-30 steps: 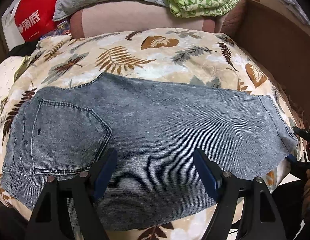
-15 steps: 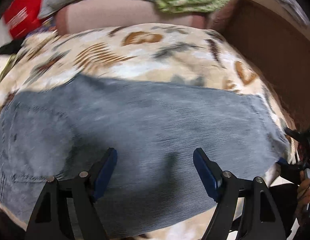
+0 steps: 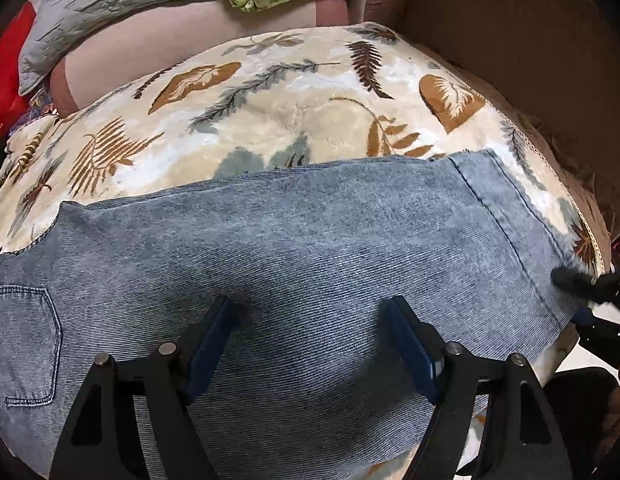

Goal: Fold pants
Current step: 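Grasp the jeans leg hem with the right tool and lift it toward the waistband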

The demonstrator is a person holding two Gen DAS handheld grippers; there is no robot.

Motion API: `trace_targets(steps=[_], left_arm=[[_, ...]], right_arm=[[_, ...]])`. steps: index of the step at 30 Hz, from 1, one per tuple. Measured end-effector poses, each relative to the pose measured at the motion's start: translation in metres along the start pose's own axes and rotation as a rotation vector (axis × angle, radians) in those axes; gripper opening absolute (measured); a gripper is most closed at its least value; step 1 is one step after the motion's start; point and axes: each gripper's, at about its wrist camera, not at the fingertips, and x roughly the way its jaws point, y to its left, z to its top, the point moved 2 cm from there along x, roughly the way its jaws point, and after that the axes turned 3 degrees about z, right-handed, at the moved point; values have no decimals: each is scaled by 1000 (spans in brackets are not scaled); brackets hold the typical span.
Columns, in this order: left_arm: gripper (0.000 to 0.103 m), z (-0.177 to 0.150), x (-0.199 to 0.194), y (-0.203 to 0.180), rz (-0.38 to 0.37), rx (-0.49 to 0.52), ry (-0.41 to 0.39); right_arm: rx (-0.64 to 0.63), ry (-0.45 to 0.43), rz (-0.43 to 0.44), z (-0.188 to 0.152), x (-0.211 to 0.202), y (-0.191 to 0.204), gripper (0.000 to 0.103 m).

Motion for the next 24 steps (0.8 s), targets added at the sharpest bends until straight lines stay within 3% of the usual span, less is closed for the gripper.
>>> trace_targets(steps=[3, 6, 8, 9, 13, 18, 21, 24], left_arm=[[79, 1, -5, 1, 26, 8, -28], [80, -5, 12, -4, 103, 75, 17], [90, -5, 22, -8, 139, 138, 15], [90, -3, 23, -6, 141, 133, 23], [89, 7, 25, 14, 21, 45, 92], [88, -1, -9, 74, -117, -158, 24], [88, -16, -39, 130, -110, -277, -49], [88, -47, -70, 201, -37, -420, -114]], right_arm=[[-12, 8, -1, 0, -2, -2, 28], [-61, -4, -43, -1, -2, 6, 27], [-95, -11, -64, -1, -1, 13, 25], [-112, -13, -67, -1, -1, 18, 23], [-214, -50, -63, -3, -10, 60, 18], [-466, -101, -20, -33, -19, 160, 17], [-685, -89, 6, -86, -8, 223, 17], [-905, -3, 7, -163, 28, 259, 17]])
